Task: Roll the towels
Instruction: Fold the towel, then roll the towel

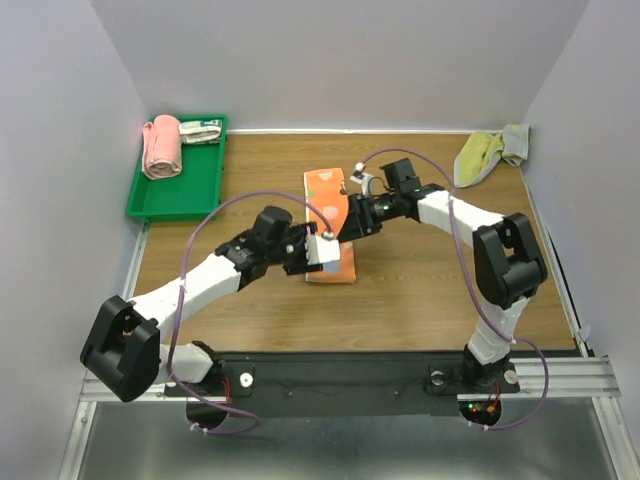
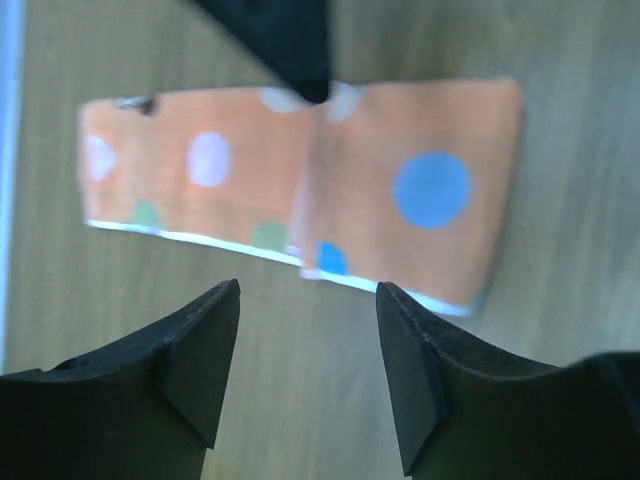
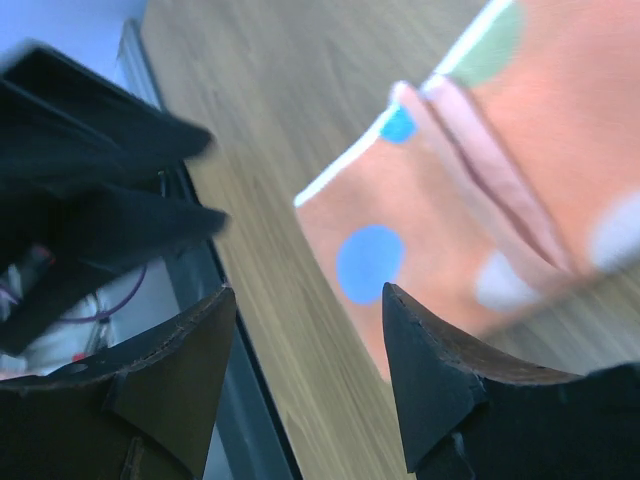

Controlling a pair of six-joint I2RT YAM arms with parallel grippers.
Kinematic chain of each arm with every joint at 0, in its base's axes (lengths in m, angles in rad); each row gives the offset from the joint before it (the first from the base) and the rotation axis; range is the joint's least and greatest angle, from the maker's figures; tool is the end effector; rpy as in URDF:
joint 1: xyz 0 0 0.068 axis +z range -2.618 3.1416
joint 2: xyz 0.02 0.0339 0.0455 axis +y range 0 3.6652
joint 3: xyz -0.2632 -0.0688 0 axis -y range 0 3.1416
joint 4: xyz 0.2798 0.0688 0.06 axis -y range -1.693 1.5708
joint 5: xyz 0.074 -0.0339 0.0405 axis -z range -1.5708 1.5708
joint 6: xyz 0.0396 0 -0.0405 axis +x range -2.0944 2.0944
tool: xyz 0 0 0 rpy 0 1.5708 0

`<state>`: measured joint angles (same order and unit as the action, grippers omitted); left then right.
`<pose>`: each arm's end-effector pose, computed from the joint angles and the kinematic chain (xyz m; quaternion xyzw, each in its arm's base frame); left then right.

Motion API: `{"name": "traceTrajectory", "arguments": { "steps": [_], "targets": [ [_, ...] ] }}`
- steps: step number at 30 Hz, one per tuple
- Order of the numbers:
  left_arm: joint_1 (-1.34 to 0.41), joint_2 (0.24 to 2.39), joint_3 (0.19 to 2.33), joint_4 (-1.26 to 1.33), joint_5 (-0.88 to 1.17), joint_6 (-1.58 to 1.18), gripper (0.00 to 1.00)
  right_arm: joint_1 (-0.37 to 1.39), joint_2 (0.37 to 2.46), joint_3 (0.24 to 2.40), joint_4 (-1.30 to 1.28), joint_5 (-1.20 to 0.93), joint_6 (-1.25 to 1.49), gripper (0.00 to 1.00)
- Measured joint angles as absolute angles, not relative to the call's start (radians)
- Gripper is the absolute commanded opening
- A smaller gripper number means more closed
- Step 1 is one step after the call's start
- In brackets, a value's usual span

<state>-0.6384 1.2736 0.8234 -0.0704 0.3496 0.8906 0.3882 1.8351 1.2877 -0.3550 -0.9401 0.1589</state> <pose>0.2468 -0.2001 0.2421 0.6527 0.5546 -0.0872 0.5087 0.3759 0.1883 0.1968 -0.2439 0.8197 0.4910 0.1660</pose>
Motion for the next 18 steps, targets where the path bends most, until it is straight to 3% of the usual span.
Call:
{"name": "traceTrajectory", "arguments": {
  "steps": [11,18],
  "targets": [
    [-0.879,1.247,0.563,0.032,0.205,1.011,0.7,0.483,2.102,1.291,-0.268,-0.984,0.248,0.61],
    [-0.884,1.343,0.563,0.167,0.157,1.03,0.58,0.478,2.104,1.273,-0.231,-1.002,0.255,0.6]
  ]
}}
